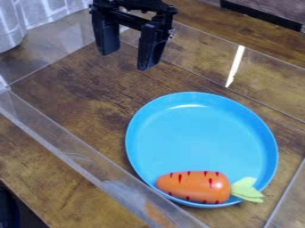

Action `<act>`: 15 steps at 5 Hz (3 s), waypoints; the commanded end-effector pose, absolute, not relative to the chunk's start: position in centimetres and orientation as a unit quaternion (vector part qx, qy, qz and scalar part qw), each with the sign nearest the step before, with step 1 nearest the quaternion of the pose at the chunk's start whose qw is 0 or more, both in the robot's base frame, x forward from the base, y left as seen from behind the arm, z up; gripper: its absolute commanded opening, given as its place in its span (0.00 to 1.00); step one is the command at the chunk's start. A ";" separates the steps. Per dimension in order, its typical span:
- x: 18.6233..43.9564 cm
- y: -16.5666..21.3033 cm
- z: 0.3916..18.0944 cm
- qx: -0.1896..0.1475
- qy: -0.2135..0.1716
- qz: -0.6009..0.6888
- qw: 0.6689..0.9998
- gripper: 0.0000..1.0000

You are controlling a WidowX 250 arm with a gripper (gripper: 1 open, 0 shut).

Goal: Put the carrot in the blue tray

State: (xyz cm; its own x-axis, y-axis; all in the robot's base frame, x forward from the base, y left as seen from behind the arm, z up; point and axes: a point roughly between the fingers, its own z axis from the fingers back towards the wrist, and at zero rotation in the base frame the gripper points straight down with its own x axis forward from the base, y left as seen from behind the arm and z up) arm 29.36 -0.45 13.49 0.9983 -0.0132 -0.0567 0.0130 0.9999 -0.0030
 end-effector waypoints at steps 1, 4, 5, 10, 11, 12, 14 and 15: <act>29.5 -0.4 13.2 -0.001 0.030 -0.011 0.999 1.00; 30.7 0.5 13.9 0.014 0.017 -0.025 0.999 1.00; 30.8 0.8 14.2 0.017 0.015 -0.023 0.999 1.00; 30.5 0.5 13.9 0.018 0.020 -0.024 0.999 1.00; 30.5 0.3 13.7 0.019 0.023 -0.029 0.999 1.00; 30.5 0.0 13.5 0.020 0.025 -0.033 0.999 1.00; 30.3 0.0 13.6 0.022 0.026 -0.033 0.999 1.00; 30.3 0.3 13.7 0.022 0.026 -0.028 0.999 1.00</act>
